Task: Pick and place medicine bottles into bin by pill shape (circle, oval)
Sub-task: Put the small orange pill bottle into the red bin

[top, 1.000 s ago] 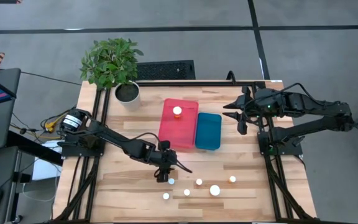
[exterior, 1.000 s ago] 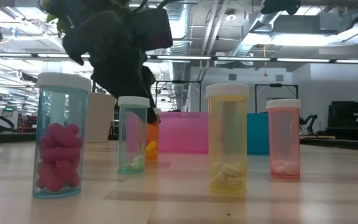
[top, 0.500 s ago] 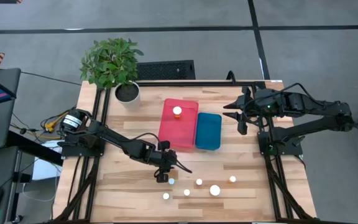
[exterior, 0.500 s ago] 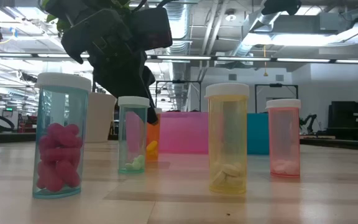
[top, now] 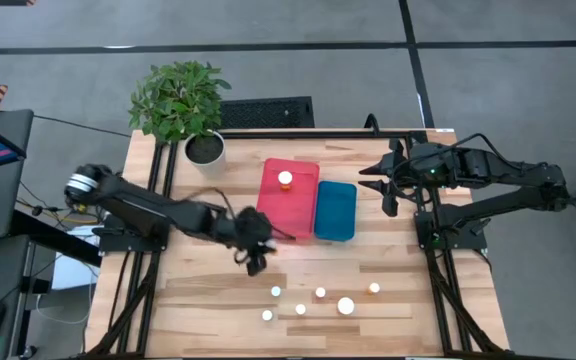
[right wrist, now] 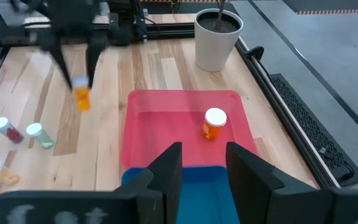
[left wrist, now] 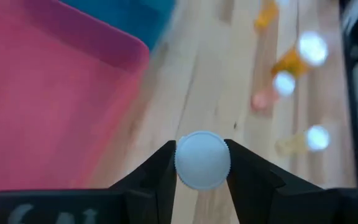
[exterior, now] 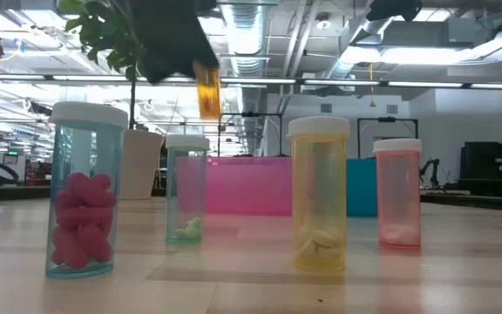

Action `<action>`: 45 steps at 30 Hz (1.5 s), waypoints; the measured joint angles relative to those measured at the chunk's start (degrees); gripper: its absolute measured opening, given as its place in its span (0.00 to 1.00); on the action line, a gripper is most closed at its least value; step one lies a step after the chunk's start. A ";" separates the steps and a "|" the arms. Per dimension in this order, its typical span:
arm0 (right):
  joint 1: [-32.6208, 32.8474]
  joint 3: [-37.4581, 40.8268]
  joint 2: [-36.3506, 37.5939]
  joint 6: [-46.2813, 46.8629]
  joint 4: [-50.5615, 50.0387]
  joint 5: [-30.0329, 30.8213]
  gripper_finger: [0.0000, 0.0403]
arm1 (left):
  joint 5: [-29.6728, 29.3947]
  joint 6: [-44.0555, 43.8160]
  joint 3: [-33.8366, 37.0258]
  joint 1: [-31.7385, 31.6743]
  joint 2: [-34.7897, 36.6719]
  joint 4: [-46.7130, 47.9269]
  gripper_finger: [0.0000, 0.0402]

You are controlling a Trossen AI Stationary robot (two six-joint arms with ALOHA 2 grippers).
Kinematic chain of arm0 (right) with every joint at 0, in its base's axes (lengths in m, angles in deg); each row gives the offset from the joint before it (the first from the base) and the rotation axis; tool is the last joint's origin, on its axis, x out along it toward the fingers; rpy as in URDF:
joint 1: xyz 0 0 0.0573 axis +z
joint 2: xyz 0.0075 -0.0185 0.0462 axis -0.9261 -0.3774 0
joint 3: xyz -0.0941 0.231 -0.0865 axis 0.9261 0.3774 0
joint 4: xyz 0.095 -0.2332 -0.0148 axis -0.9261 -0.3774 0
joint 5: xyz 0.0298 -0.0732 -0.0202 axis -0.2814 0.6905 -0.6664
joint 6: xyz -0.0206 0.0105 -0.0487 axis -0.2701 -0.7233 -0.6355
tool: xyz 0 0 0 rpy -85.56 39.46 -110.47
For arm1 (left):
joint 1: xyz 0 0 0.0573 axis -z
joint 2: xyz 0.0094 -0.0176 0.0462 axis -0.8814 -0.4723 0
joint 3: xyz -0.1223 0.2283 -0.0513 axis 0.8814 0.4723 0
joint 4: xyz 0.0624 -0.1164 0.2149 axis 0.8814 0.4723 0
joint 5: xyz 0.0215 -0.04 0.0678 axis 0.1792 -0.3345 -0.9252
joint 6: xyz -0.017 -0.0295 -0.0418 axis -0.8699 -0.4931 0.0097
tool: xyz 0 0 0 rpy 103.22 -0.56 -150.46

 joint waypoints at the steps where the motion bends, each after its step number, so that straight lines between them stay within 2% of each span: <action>1: -0.01 0.00 0.00 -0.02 0.05 0.02 0.34 | -1.59 -1.09 0.00 -0.70 1.99 0.12 0.27; 6: 0.01 0.00 0.02 -0.04 0.03 0.00 0.34 | -12.34 -1.73 -0.04 -6.09 9.01 -0.66 0.27; 8: 0.01 0.00 0.00 -0.04 0.03 0.03 0.34 | -13.14 0.52 -0.04 -9.11 9.44 -2.19 0.27; 10: 0.01 0.00 0.00 -0.04 0.03 0.03 0.34 | -11.43 2.91 -0.50 -12.34 8.58 -4.23 0.28; 14: 0.02 0.00 0.00 -0.04 0.03 0.03 0.34 | -7.77 9.14 -4.80 -17.61 2.17 -5.64 0.28; 18: 0.00 0.00 0.00 -0.02 0.02 0.06 0.34 | -5.91 15.04 -12.03 -21.21 -7.16 -5.61 0.28; 25: -0.01 0.00 0.00 0.01 0.03 0.08 0.34 | -5.64 17.29 -23.81 -25.21 -22.73 -3.64 0.28; 29: 0.01 0.00 0.01 0.03 -0.01 0.10 0.34 | -4.66 17.27 -26.71 -26.39 -28.86 -1.66 0.28; 36: 0.01 0.00 0.01 0.03 -0.02 0.08 0.34 | -4.93 19.32 -27.87 -26.58 -33.96 -1.61 0.29; 45: 0.01 0.00 0.01 0.01 -0.08 0.08 0.34 | -4.43 21.70 -27.84 -26.78 -36.16 -1.68 0.29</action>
